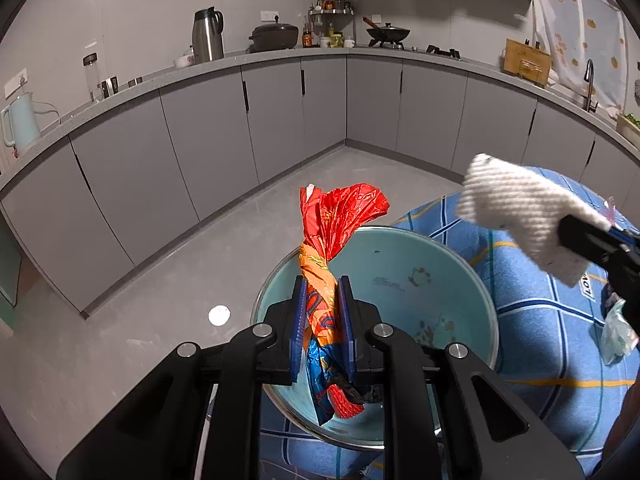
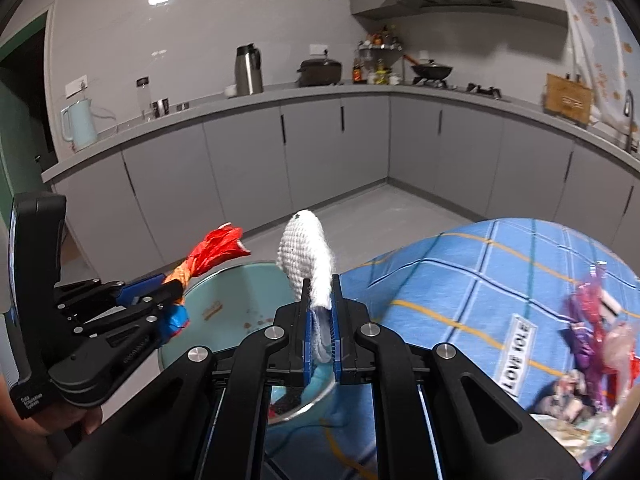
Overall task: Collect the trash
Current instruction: 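Lift and carry the wrapper and white mesh sleeve over the teal bucket, then open both tools to drop the wrapper and mesh sleeve into the bucket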
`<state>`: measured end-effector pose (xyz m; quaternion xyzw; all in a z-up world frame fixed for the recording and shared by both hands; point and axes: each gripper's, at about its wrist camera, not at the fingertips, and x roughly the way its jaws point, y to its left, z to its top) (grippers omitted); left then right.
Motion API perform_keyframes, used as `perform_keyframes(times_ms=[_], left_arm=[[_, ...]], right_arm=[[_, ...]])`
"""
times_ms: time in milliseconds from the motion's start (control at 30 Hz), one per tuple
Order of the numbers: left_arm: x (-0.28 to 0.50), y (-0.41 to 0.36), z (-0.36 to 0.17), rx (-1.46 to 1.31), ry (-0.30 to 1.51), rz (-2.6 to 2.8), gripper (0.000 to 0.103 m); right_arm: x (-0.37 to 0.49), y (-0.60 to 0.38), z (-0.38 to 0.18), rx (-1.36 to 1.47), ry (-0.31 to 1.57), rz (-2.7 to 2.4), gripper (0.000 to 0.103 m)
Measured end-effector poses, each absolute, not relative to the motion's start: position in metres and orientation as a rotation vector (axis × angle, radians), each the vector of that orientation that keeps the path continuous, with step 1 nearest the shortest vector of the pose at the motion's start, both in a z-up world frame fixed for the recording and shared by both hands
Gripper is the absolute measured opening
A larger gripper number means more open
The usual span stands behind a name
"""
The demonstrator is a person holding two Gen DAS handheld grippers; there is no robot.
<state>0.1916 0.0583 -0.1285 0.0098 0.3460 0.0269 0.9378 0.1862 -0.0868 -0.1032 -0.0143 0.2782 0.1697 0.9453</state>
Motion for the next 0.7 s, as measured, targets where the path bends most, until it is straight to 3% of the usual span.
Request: perform_keyframes(times_ms=[533, 567, 633, 700], left_arm=[[0.208, 0.062, -0.157, 0.019, 0.775, 0.051, 0.019], [0.208, 0.061, -0.159, 0.022, 0.776, 0.055, 0.019], [0.208, 0.062, -0.160, 0.023, 0.779, 0.061, 0.021], [0.208, 0.062, -0.162, 0.026, 0.781, 0.073, 0.027]], right_arm=[[0.222, -0.059, -0.145, -0.056, 0.678, 0.421, 0.010], [0.223, -0.058, -0.146, -0.058, 0.680, 0.426, 0.011], [0.222, -0.059, -0.147, -0.054, 0.674, 0.426, 0.026], [0.222, -0.063, -0.147, -0.037, 0.672, 0.431, 0.033]])
